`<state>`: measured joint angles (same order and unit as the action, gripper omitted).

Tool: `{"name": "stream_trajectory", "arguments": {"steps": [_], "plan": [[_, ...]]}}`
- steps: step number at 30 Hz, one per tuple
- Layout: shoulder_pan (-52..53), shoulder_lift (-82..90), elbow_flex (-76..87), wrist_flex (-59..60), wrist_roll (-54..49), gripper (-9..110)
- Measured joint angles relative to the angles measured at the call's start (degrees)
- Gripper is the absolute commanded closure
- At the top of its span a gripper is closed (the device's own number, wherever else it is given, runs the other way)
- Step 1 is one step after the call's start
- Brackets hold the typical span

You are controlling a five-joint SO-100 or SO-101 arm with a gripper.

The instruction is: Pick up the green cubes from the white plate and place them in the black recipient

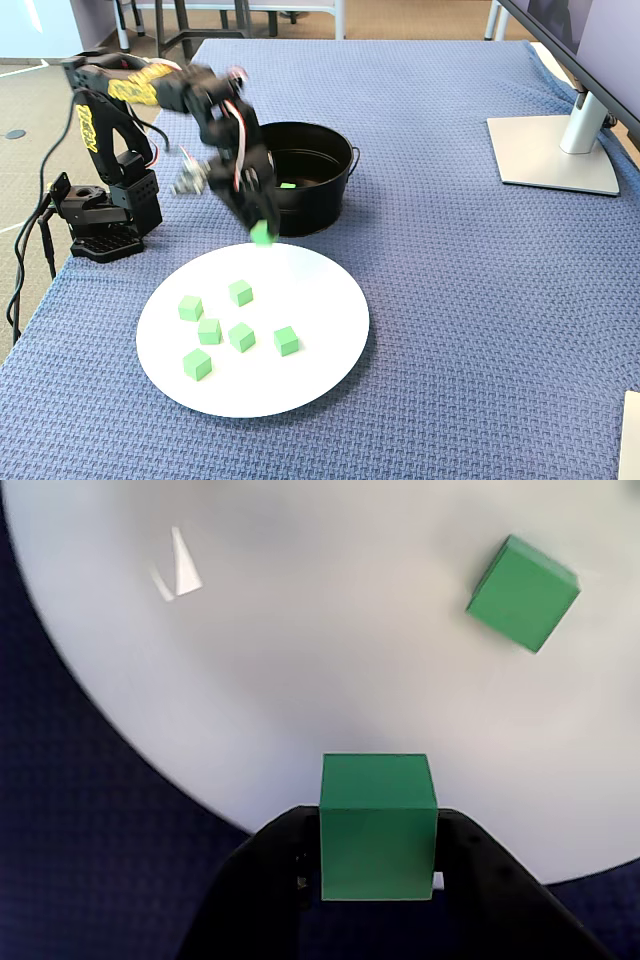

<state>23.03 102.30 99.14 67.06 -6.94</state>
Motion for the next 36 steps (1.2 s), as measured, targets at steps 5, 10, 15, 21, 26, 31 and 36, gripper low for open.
{"name": "stream_trajectory", "arguments": {"steps": [5,10,15,21,26,31,36], "plan": [[-9.9,12.1,0.0,2.5,5.9,102],[-25.9,14.4,-0.9,5.0,10.9,102],[-35.3,3.6,-5.7,4.3,14.3,102],[-40.3,-6.2,-6.6,1.1,14.8,77],[-39.5,-6.4,-6.6,0.7,14.6,73],[-36.5,-2.9,-7.2,3.2,14.2,76],[-25.8,2.1,-12.0,11.4,7.1,71]]}}
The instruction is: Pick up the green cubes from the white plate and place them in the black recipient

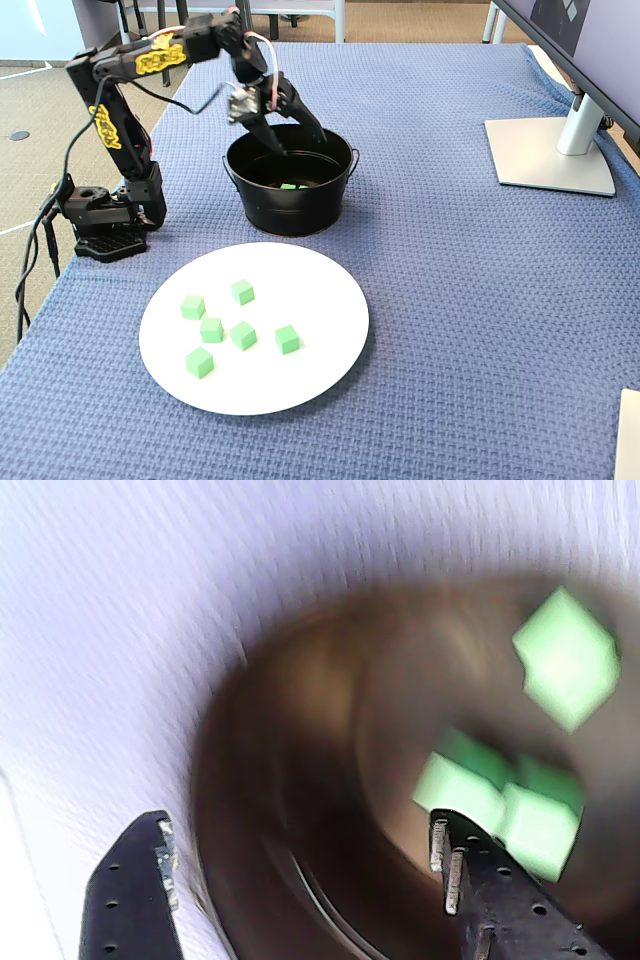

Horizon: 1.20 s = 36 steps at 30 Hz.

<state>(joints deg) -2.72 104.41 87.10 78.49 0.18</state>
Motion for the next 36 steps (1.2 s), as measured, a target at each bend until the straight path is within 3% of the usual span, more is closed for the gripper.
{"name": "stream_trajectory", "arguments": {"steps": [6,13,20,36], "plan": [[18.3,3.7,7.6,-1.9,-15.2,70],[33.0,2.8,22.3,-14.6,-19.4,73],[33.7,-0.9,26.6,-17.9,-25.0,74],[38.8,-9.5,22.8,-19.0,-67.3,74]]}}
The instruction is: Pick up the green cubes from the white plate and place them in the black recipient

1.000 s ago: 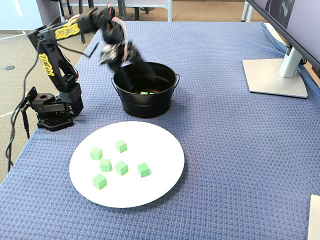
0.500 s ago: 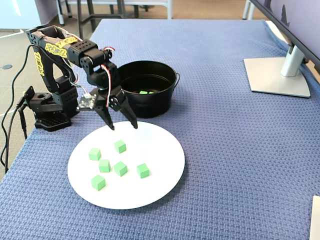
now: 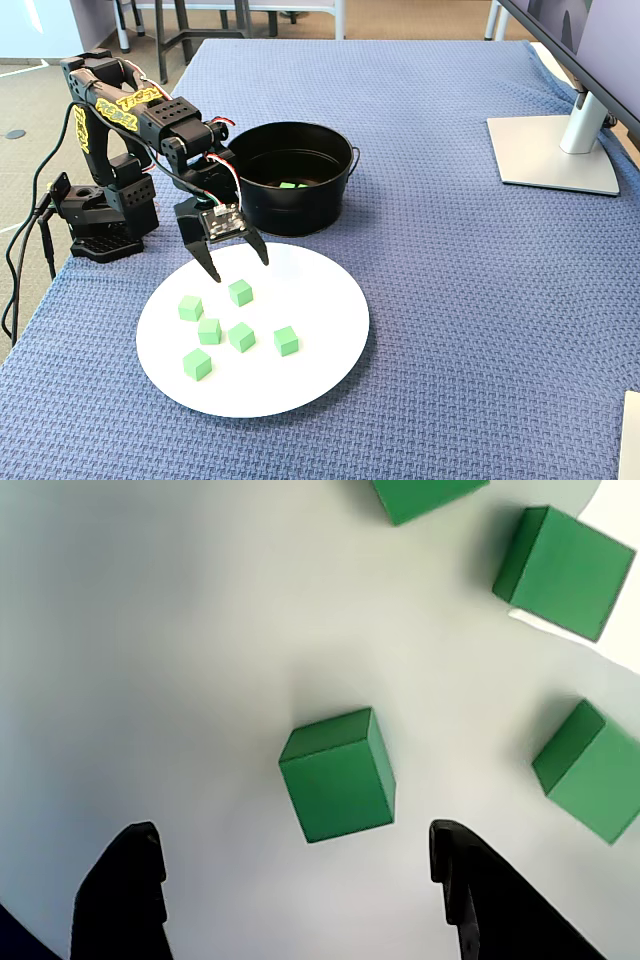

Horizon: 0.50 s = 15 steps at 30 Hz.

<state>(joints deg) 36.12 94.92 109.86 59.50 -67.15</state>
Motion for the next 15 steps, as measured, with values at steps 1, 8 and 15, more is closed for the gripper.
{"name": "stream_trajectory", "arguments": {"steps": [1,8,15], "plan": [[0.1,-0.4,0.0,0.0,-1.9,74],[1.1,-2.5,0.0,-0.4,-14.9,75],[0.6,-3.8,0.1,-2.0,-19.1,74]]}}
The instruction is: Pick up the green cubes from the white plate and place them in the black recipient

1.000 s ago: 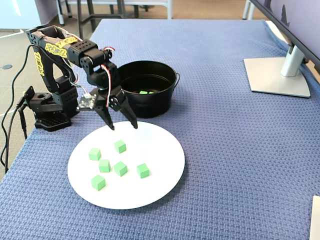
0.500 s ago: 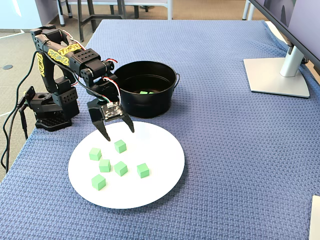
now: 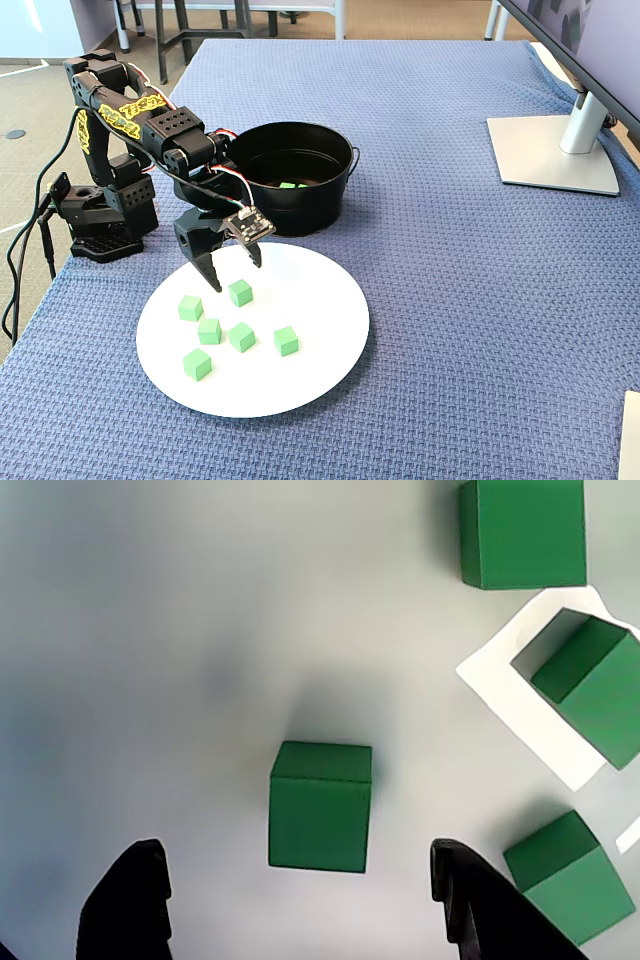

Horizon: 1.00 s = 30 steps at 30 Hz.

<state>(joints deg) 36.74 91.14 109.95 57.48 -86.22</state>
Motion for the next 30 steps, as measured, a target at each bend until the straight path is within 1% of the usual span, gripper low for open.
{"name": "stream_trajectory", "arguments": {"steps": [7,24,26,27,28,29,30], "plan": [[0.3,-1.6,0.1,-0.2,-0.3,75],[0.3,-6.7,0.4,-5.2,-0.3,80],[0.3,-7.5,0.4,-5.8,0.1,82],[0.3,-7.7,0.4,-6.0,0.4,85],[0.3,-7.9,0.4,-6.2,0.4,90],[0.3,-7.9,0.4,-6.5,0.8,101],[0.3,-7.9,0.4,-7.0,1.1,101]]}}
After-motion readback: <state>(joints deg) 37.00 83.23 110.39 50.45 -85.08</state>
